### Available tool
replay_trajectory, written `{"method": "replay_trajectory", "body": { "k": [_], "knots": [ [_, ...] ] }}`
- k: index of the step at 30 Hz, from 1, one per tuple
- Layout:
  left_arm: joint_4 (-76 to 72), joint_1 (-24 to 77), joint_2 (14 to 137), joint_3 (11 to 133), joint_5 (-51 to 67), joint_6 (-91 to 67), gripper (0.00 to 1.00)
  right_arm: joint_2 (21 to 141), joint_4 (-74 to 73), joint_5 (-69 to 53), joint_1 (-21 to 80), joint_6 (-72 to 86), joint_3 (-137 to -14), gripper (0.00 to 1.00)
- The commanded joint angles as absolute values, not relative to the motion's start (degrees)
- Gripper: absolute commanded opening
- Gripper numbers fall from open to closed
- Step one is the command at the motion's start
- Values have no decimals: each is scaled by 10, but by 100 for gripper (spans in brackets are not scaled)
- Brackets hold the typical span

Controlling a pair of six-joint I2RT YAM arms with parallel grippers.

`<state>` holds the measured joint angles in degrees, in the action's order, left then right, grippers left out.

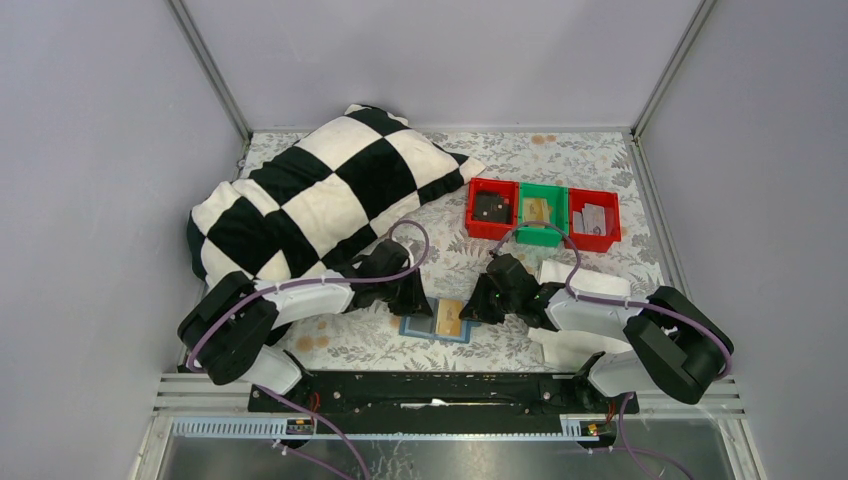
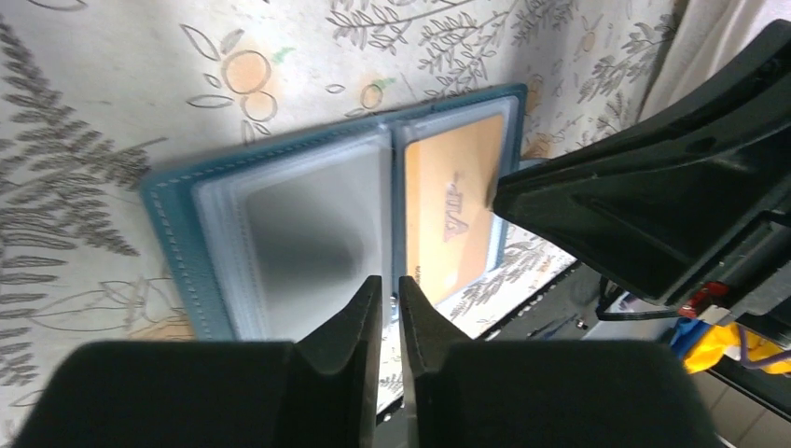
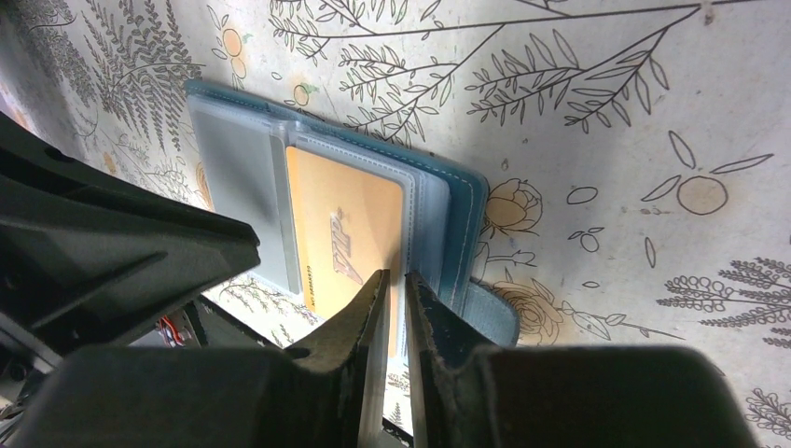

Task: Take the credit cards out of the card holder
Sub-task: Remove the credit card from the card holder.

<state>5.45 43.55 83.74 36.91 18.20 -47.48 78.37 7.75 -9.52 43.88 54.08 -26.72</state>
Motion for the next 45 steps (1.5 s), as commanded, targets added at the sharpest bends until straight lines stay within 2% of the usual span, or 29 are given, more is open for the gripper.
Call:
{"method": "replay_trajectory", "body": {
  "k": [1, 12, 28, 32, 39, 45],
  "knots": [
    [17, 446, 839, 390, 203, -482, 19, 782, 60, -93, 443, 532, -276, 19],
    [12, 439, 872, 385, 203, -472, 41, 801, 110, -130, 442, 536, -268, 20],
    [-7, 435, 865, 367, 208, -456, 41, 813, 118, -130, 443, 550, -264, 20],
    [21, 435, 866, 382, 204, -438, 48, 813, 118, -128, 442, 551, -265, 20],
    [30, 434, 898, 382, 198, -415, 46, 811, 113, -128, 442, 548, -268, 20],
    [6, 434, 903, 372, 219, -416, 31, 810, 111, -127, 442, 548, -268, 20]
  ]
}}
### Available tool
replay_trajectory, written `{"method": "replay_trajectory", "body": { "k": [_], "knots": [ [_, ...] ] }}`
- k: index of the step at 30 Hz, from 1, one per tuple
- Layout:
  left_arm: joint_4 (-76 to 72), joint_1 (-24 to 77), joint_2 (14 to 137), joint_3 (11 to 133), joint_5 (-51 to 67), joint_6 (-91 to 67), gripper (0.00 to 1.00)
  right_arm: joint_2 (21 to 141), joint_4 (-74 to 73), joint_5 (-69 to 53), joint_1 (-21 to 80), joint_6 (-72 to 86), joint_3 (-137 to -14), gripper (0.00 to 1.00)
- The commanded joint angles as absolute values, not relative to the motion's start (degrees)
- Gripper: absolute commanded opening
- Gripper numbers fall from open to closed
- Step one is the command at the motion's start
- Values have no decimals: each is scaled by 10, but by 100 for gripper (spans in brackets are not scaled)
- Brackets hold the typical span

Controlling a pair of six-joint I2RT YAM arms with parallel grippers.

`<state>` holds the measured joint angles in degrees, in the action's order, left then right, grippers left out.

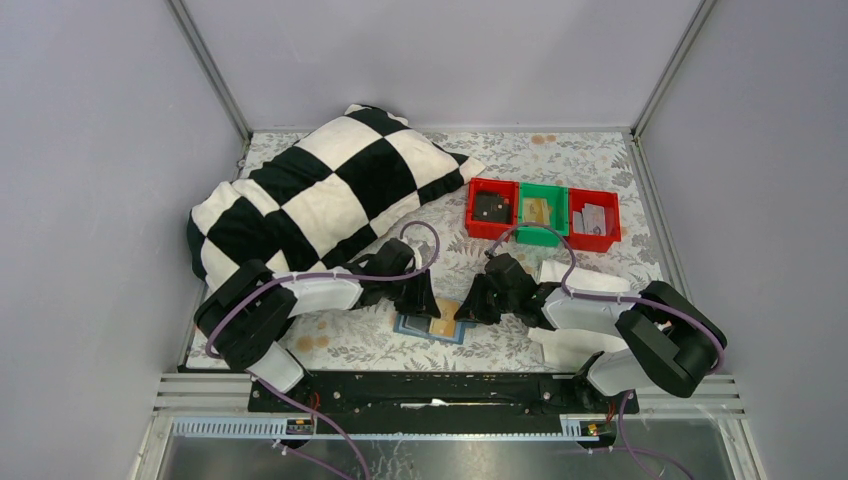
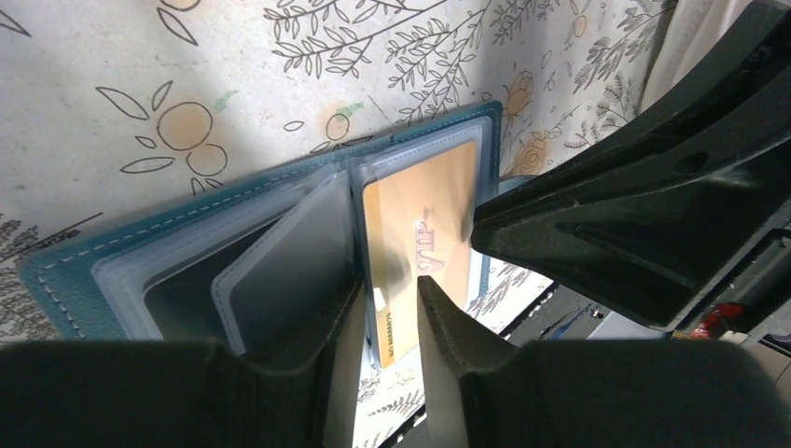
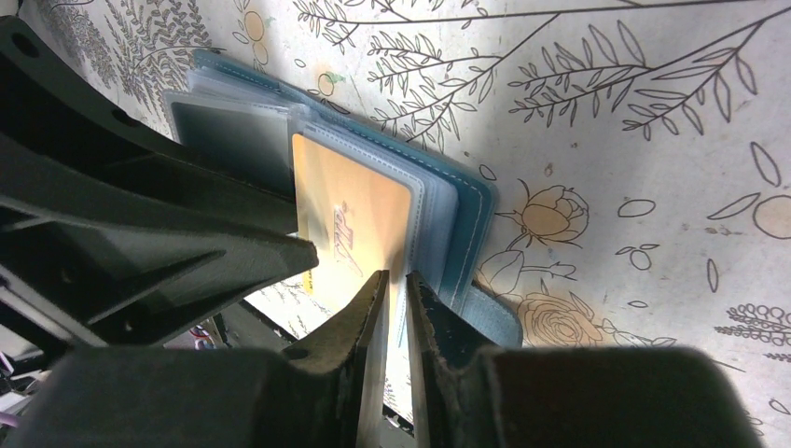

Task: Take the credit cards out of the card holder
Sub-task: Remove the credit card from the card holder.

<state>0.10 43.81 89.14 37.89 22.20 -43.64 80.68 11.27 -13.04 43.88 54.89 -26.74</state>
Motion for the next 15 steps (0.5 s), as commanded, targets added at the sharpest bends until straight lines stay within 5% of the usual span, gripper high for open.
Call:
{"method": "replay_trajectory", "body": {
  "k": [1, 8, 15],
  "knots": [
    [3, 434, 902, 370, 222, -418, 28, 810, 112, -127, 442, 548, -268, 20],
    [2, 429, 889, 367, 224, -430, 1, 813, 112, -125, 442, 548, -267, 20],
    [29, 412, 854, 362, 214, -418, 0, 812, 99, -114, 442, 548, -263, 19]
  ]
}}
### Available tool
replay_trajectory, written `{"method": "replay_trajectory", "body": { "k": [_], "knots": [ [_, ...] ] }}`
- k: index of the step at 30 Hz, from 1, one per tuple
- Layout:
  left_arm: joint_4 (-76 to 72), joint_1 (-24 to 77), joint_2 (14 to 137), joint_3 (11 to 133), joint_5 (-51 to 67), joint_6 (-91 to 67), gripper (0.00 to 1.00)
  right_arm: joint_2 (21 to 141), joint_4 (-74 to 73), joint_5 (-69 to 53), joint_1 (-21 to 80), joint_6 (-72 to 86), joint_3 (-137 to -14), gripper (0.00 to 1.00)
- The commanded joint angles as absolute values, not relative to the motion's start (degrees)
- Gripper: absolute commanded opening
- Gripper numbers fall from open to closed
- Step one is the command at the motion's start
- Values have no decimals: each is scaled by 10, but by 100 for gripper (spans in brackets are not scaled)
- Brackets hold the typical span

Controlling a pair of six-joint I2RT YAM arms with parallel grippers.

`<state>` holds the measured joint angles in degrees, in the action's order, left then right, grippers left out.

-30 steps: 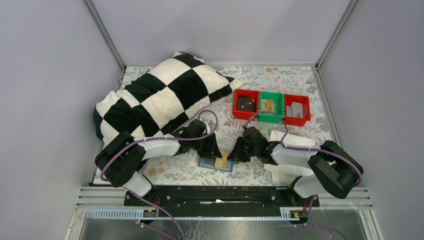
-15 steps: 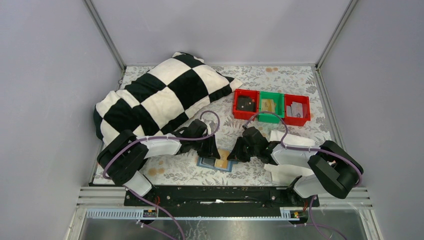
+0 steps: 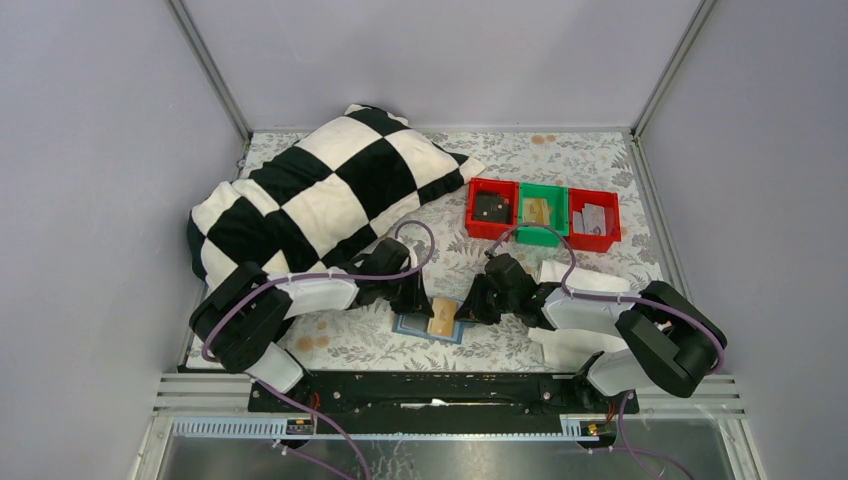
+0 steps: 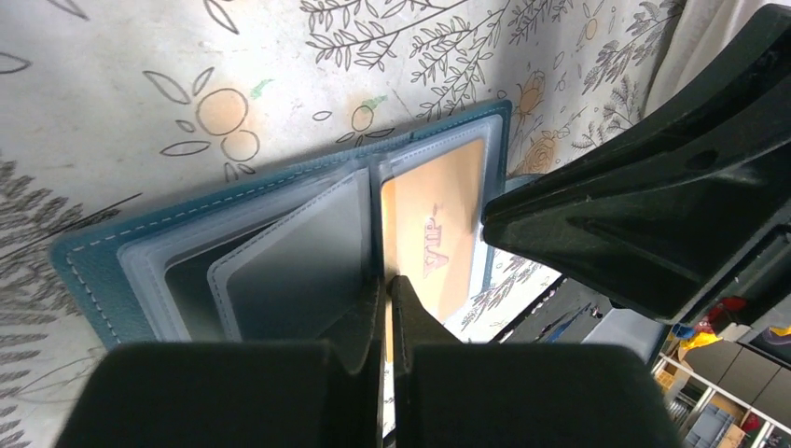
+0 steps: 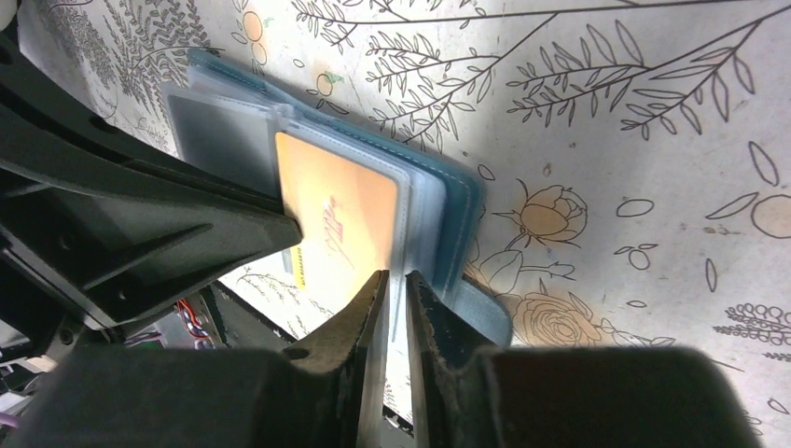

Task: Take the credit cards out of the card holder
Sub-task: Remove the credit card from the card holder.

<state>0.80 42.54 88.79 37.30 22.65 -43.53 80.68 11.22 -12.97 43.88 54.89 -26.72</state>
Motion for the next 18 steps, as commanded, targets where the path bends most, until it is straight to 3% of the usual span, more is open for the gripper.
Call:
{"method": "replay_trajectory", "body": {
  "k": [1, 18],
  "knots": [
    [32, 408, 850, 360, 215, -416, 0, 813, 97, -113, 442, 548, -264, 19],
    [62, 370, 816, 341, 220, -406, 0, 825, 82, -93, 440, 544, -256, 17]
  ]
}}
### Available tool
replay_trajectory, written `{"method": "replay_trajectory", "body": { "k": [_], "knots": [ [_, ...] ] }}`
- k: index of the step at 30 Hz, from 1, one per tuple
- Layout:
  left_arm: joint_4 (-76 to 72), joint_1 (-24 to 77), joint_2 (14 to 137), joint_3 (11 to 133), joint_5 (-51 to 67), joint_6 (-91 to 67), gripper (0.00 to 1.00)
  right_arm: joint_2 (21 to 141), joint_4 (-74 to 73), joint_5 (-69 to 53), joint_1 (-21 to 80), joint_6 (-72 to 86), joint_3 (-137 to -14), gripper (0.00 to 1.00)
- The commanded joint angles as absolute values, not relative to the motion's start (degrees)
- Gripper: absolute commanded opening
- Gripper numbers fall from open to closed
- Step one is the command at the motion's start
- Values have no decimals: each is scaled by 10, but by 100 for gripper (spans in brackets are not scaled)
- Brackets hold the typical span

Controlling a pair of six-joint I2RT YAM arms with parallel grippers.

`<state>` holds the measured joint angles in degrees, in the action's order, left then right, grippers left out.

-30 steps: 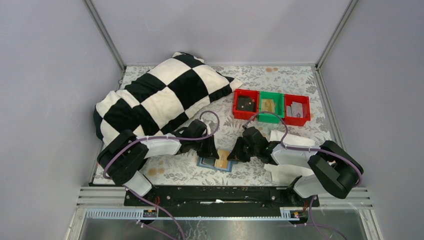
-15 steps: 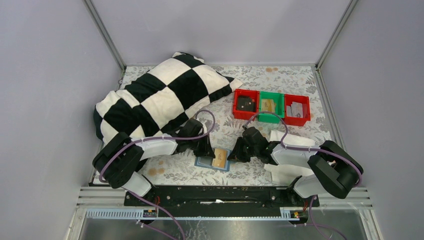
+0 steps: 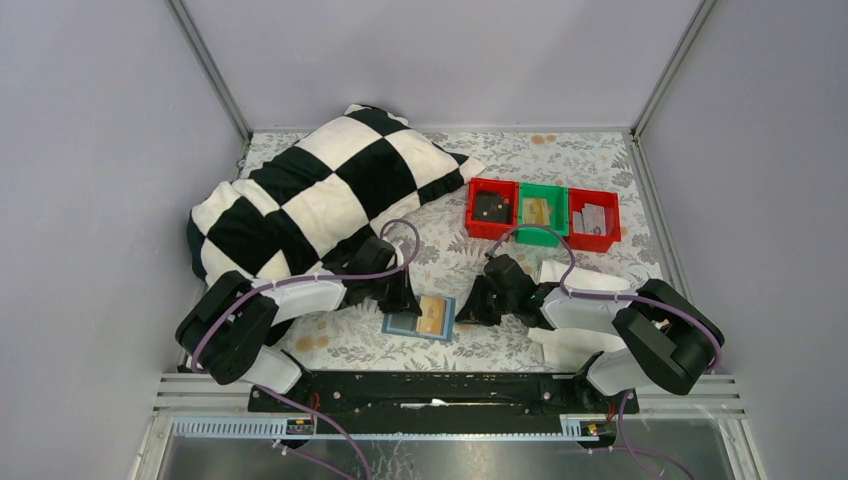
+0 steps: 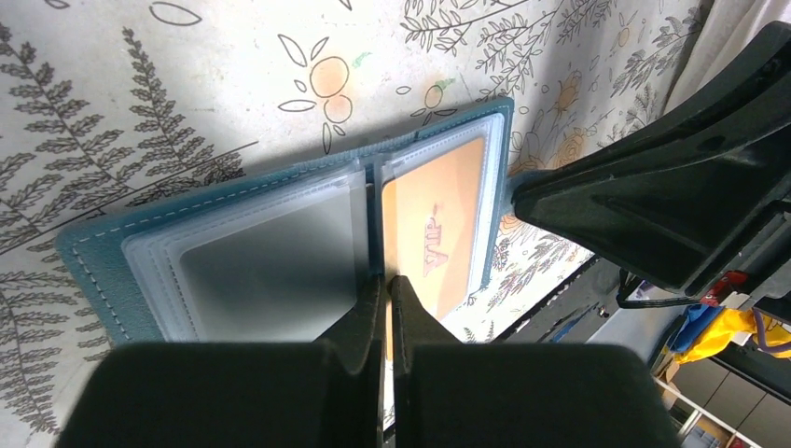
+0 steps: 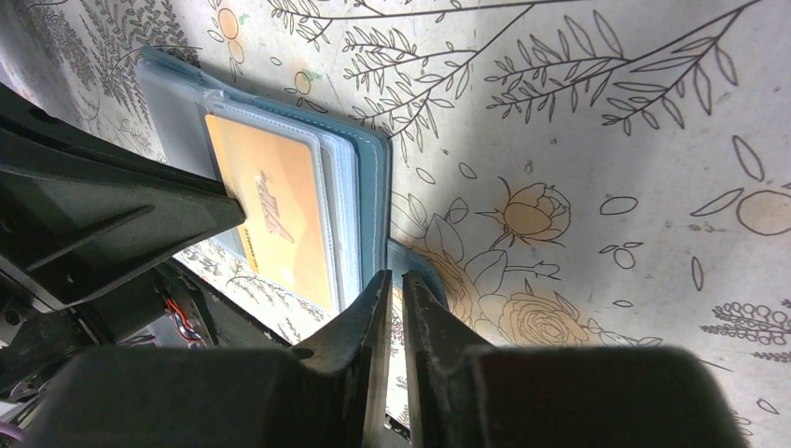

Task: Take the credit cards out of the card holder
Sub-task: Remove the credit card from the card holder.

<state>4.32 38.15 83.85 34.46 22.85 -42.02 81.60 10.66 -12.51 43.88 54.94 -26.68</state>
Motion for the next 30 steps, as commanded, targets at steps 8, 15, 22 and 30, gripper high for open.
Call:
{"method": "replay_trajectory", "body": {
  "k": [8, 15, 22, 30],
  "knots": [
    [78, 365, 811, 336, 214, -409, 0, 824, 79, -90, 422, 542, -239, 14],
    [85, 360, 800, 332, 212, -413, 0, 818, 74, -86, 415, 545, -228, 14],
    [118, 348, 776, 344, 203, -408, 0, 803, 55, -80, 413, 535, -234, 14],
    [227, 323, 728, 379, 156, -394, 0, 793, 45, -89, 403, 516, -242, 18]
  ]
}}
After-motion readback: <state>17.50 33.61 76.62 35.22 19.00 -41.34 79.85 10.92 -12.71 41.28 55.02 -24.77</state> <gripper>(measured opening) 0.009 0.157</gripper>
